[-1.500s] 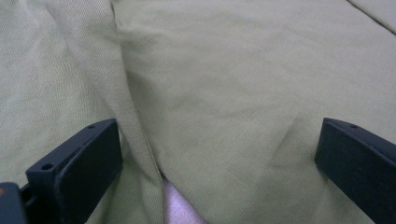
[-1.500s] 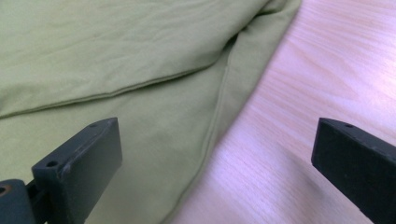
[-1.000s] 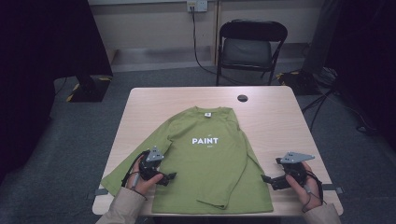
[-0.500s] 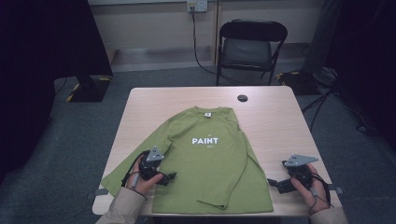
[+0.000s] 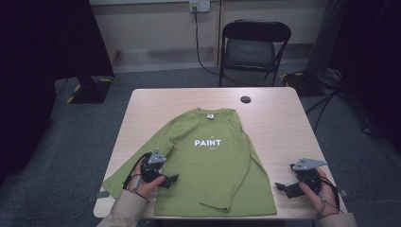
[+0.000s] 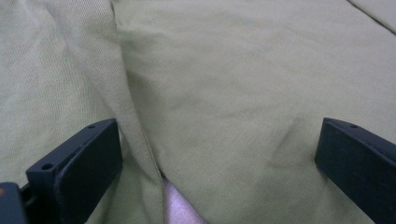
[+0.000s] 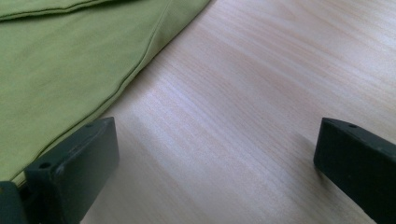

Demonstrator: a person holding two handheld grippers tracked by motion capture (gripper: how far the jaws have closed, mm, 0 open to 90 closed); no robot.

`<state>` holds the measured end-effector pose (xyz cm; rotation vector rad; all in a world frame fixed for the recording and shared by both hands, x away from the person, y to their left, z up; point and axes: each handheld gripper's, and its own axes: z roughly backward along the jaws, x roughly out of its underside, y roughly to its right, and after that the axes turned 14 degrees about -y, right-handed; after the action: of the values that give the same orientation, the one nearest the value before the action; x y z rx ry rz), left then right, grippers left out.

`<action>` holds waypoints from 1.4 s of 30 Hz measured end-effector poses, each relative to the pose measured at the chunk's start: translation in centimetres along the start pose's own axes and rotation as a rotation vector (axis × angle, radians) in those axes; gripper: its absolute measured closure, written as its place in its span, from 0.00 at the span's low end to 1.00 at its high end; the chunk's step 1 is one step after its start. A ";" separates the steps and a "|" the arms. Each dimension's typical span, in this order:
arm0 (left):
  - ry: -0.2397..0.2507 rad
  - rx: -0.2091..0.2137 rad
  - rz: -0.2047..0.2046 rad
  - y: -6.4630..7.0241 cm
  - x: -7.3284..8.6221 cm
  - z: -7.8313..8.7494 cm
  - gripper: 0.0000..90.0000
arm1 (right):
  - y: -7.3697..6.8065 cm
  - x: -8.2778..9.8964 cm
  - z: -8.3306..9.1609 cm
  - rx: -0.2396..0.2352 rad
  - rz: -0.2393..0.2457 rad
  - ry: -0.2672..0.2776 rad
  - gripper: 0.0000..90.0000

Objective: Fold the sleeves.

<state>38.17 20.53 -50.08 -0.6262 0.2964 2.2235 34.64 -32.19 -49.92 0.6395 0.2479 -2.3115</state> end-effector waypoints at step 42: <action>0.062 -0.121 0.237 -4.6 9.1 9.3 0.09 | -0.1 -0.2 -0.1 0.000 0.001 -0.001 0.00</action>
<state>33.34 33.03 -47.01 -0.7590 0.2815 2.4664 34.74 -32.00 -49.92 0.6389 0.2473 -2.3105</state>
